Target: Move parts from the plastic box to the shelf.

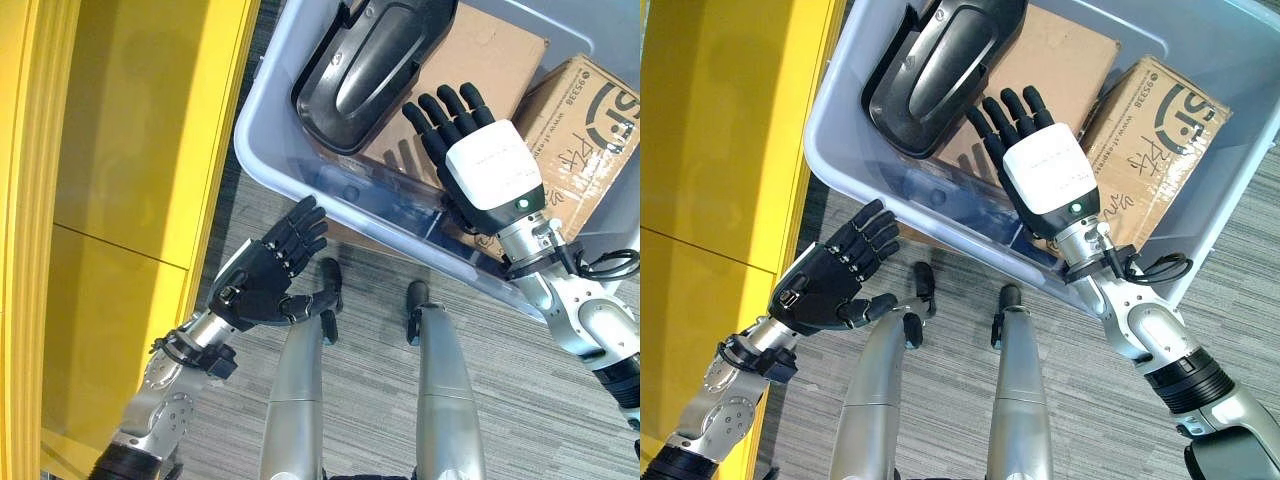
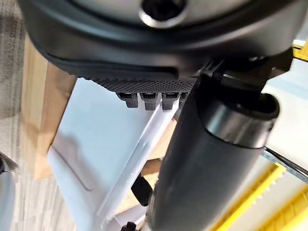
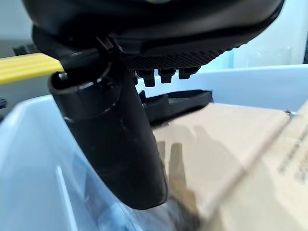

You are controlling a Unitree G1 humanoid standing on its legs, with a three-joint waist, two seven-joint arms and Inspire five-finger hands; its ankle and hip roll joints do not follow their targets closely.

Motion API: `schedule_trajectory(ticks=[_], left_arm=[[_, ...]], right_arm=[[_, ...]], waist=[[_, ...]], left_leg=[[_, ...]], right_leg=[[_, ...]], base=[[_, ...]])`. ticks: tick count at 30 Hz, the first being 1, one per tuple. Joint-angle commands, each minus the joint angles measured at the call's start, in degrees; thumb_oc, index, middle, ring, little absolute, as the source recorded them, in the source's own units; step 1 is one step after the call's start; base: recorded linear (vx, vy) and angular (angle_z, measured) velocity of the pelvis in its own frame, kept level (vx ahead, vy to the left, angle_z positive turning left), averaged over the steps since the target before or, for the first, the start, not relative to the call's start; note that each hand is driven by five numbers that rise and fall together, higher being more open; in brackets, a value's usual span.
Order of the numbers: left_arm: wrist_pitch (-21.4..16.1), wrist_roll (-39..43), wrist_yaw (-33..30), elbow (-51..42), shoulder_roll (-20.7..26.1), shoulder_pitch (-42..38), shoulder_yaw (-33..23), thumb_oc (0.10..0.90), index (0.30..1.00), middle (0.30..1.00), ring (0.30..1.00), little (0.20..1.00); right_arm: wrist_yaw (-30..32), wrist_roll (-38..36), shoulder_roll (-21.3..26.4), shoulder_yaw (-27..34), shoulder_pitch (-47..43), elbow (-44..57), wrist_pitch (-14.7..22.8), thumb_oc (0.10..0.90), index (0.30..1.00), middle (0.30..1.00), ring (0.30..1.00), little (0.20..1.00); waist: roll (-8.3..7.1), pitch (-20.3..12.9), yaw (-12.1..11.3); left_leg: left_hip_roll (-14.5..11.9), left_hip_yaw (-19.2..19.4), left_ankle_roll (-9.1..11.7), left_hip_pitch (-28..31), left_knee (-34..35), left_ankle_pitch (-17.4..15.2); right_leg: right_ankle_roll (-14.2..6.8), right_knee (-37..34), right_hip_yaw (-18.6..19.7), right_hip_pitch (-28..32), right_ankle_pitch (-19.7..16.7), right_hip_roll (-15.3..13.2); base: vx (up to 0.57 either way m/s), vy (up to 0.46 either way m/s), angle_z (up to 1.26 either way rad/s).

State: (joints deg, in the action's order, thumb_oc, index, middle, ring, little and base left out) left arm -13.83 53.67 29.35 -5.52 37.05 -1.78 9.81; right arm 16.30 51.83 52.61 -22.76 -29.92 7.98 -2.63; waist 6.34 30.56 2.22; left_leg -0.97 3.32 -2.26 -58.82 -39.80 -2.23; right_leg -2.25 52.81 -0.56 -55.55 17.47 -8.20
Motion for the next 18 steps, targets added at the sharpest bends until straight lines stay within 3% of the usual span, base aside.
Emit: schedule_trajectory(ticks=[1,6,18], left_arm=[[-6.2,2.5,4.2,-7.7,-1.7,-2.5,-1.2,0.900,1.000,1.000,1.000,1.000],[-5.3,3.3,4.2,-8.4,-0.9,-2.3,-1.2,0.900,1.000,1.000,1.000,1.000],[-4.5,4.2,4.6,-9.1,-0.8,-0.5,-1.2,0.900,1.000,1.000,1.000,1.000]], right_arm=[[0.8,3.1,4.0,3.8,-8.3,7.4,1.6,0.900,1.000,1.000,1.000,1.000],[0.3,3.8,6.6,3.1,-11.7,7.4,1.1,0.900,1.000,1.000,1.000,1.000],[-9.5,2.5,10.8,-0.9,-21.1,7.6,-3.7,0.900,1.000,1.000,1.000,1.000]], waist=[[-0.30,-0.8,-0.1],[-0.19,-0.8,-0.8],[0.41,-0.8,-3.0]], left_leg=[[-3.5,0.2,4.0,6.3,6.8,-2.1],[-3.3,0.1,3.9,6.2,6.5,-2.2],[-2.8,-0.8,3.6,2.7,4.4,-2.6]], right_leg=[[2.6,-1.2,-3.0,3.1,2.8,2.8],[2.8,-0.9,-3.3,3.0,2.9,2.7],[3.6,2.6,-3.7,-0.3,4.3,2.3]], base=[[0.00,0.000,0.00],[0.00,0.000,0.00],[0.03,0.001,0.01]])
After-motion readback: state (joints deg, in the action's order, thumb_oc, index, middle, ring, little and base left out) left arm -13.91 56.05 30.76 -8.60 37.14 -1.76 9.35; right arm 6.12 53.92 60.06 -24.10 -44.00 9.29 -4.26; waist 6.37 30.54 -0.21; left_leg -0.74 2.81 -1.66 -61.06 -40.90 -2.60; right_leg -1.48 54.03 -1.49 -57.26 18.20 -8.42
